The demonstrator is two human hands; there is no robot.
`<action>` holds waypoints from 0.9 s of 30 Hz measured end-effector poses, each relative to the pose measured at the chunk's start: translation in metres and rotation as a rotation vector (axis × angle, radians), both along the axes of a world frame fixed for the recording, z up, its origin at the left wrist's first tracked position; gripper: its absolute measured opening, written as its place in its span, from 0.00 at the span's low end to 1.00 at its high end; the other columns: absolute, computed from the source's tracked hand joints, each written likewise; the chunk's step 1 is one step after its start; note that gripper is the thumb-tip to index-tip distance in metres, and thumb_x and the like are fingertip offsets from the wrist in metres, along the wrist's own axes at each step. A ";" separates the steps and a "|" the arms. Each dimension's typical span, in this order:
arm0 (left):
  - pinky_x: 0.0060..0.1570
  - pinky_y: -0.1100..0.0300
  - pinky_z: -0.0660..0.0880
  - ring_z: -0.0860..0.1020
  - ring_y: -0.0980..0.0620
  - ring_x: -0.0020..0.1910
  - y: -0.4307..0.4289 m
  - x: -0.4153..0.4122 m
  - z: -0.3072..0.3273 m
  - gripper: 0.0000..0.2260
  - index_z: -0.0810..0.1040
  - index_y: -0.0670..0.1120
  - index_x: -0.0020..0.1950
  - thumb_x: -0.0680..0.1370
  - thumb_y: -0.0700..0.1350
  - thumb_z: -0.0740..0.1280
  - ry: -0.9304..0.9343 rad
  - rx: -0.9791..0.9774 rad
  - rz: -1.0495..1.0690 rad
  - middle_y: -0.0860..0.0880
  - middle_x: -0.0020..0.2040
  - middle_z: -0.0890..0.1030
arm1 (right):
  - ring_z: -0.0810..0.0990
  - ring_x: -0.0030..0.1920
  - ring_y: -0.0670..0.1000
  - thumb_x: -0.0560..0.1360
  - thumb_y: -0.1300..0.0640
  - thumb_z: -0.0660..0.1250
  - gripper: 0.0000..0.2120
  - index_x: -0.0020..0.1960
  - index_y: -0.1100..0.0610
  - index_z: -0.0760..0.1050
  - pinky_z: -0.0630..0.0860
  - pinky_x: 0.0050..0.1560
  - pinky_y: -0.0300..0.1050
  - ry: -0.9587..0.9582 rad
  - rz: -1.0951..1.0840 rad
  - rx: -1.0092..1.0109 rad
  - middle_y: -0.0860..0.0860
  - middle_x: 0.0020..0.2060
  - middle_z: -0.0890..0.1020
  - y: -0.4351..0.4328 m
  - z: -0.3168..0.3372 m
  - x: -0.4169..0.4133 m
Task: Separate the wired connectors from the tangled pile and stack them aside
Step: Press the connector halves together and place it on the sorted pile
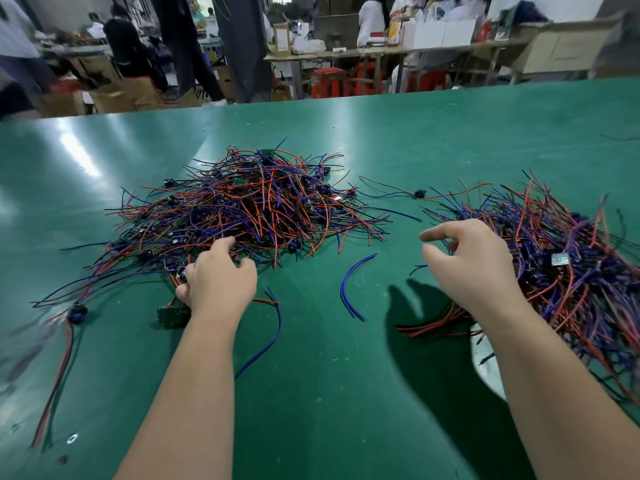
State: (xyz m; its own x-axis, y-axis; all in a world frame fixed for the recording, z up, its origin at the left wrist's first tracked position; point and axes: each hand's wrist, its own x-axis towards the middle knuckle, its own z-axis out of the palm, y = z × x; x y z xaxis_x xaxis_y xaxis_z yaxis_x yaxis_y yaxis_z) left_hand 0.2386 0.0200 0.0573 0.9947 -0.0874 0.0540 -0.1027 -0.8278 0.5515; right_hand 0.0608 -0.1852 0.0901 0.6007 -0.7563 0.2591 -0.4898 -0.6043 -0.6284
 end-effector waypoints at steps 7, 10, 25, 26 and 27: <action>0.62 0.36 0.70 0.69 0.31 0.65 -0.005 0.003 -0.003 0.24 0.62 0.57 0.74 0.78 0.44 0.59 0.237 -0.364 -0.033 0.43 0.64 0.74 | 0.76 0.53 0.53 0.74 0.55 0.66 0.07 0.50 0.48 0.81 0.69 0.61 0.59 0.003 0.023 0.030 0.50 0.53 0.77 0.003 -0.002 0.001; 0.53 0.47 0.75 0.74 0.40 0.55 -0.005 0.008 -0.005 0.25 0.61 0.53 0.76 0.79 0.42 0.60 0.245 -0.455 0.011 0.44 0.70 0.69 | 0.76 0.54 0.53 0.74 0.56 0.66 0.07 0.50 0.48 0.80 0.69 0.62 0.59 0.004 0.036 0.044 0.50 0.54 0.77 0.003 -0.002 0.001; 0.59 0.59 0.64 0.74 0.53 0.61 0.002 0.009 0.010 0.19 0.76 0.42 0.66 0.76 0.30 0.60 0.259 -1.064 0.126 0.47 0.63 0.78 | 0.77 0.51 0.53 0.74 0.56 0.66 0.08 0.50 0.48 0.80 0.69 0.62 0.59 0.005 0.039 0.052 0.50 0.54 0.77 0.003 -0.004 0.004; 0.60 0.58 0.64 0.73 0.52 0.63 0.002 0.010 0.009 0.19 0.76 0.42 0.65 0.76 0.30 0.60 0.258 -1.050 0.116 0.47 0.64 0.77 | 0.77 0.52 0.53 0.74 0.57 0.66 0.08 0.50 0.48 0.81 0.69 0.61 0.59 0.006 0.036 0.051 0.50 0.54 0.78 0.003 -0.004 0.004; 0.61 0.56 0.64 0.73 0.51 0.64 0.002 0.010 0.008 0.18 0.78 0.44 0.63 0.76 0.31 0.60 0.266 -1.032 0.097 0.46 0.64 0.77 | 0.77 0.52 0.54 0.74 0.57 0.66 0.08 0.50 0.49 0.81 0.69 0.61 0.59 0.006 0.035 0.050 0.50 0.54 0.78 0.003 -0.005 0.004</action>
State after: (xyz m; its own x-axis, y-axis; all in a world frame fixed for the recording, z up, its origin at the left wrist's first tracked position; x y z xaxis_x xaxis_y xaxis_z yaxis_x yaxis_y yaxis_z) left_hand 0.2490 0.0222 0.0656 0.9856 -0.0434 -0.1634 0.1656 0.0533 0.9848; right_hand 0.0650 -0.1825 0.0856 0.6281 -0.7468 0.2184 -0.4727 -0.5892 -0.6553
